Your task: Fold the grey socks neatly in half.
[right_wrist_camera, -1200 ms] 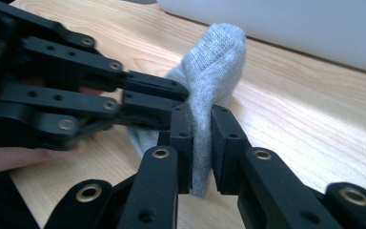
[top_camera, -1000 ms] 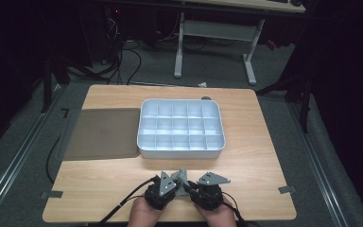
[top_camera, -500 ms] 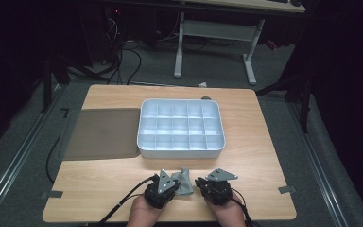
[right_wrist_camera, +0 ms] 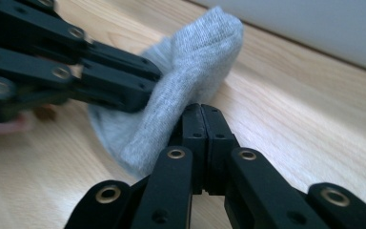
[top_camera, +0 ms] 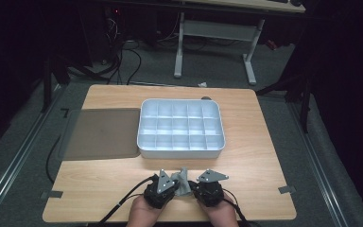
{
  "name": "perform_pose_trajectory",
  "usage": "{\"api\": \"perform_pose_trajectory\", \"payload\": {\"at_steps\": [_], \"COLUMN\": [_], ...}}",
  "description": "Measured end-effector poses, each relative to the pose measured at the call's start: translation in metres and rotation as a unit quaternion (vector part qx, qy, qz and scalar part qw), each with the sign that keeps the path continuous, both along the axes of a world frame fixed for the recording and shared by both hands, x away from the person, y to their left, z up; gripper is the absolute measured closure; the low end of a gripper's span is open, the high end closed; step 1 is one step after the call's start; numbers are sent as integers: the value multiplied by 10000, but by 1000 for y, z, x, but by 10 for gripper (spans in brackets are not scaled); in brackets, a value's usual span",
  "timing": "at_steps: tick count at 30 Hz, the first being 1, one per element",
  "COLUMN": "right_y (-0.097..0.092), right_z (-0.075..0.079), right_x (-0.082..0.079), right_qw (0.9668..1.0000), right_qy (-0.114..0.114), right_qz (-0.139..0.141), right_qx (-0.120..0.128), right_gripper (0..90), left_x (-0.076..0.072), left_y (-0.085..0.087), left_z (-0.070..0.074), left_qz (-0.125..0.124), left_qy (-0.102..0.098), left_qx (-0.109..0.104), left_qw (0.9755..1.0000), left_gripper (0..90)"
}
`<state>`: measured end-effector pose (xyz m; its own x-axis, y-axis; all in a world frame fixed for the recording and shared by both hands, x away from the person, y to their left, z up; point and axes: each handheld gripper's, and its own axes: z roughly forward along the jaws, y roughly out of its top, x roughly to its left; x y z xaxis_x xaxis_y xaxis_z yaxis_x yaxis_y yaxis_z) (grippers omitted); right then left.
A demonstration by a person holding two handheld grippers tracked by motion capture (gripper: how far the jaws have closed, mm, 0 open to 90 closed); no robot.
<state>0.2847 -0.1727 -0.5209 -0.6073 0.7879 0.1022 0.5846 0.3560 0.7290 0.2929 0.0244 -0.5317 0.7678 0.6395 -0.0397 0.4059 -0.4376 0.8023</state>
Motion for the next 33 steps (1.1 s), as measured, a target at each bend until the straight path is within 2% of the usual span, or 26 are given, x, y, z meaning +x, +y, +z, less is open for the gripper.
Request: {"api": "perform_pose_trajectory", "payload": {"at_steps": [3,7,11,17,21,23,25,26,27,28,29,30,31,33], "right_y": [7,14,15,14,15,16,16,16,13,13,10,10,8,7], "right_z": [7,10,15,14,11,11,11,11,11,11,10,10,10,9], "right_x": [-4,-5,1,5,2,1,-1,-1,1,1,3,3,3,3], "right_qw": [9998,9995,9995,9998,9998,9998,9996,9994,9994,9994,9995,9995,9994,9995], "right_qy": [-113,-201,-267,-190,-118,-99,-190,-225,-239,-239,-203,-203,-216,-185], "right_qz": [170,226,193,100,-143,-175,-131,-126,-180,-180,-204,-204,-210,-205], "right_qx": [31,-7,14,-30,-51,-61,-169,-211,-196,-196,-164,-164,-158,-173], "right_gripper": [900,900,890,856,875,885,888,886,874,874,867,867,867,865], "left_x": [0,-1,-2,-1,2,3,4,6,8,8,10,10,9,8], "left_y": [0,0,-1,-1,2,2,2,4,7,7,10,10,13,16], "left_z": [0,0,0,0,1,1,1,1,2,2,4,4,8,11], "left_qz": [0,3,2,-34,-36,-46,-94,-116,-97,-97,-28,-28,16,34], "left_qy": [-4,-27,-79,-60,171,174,263,314,403,403,396,396,296,239], "left_qx": [3,20,65,41,-152,-156,-244,-309,-500,-500,-647,-647,-754,-825], "left_qw": [10000,10000,9999,10000,9997,9997,9993,9990,9979,9979,9971,9971,9967,9963], "left_gripper": [834,835,833,823,793,790,771,747,661,637,621,612,607,598]}}
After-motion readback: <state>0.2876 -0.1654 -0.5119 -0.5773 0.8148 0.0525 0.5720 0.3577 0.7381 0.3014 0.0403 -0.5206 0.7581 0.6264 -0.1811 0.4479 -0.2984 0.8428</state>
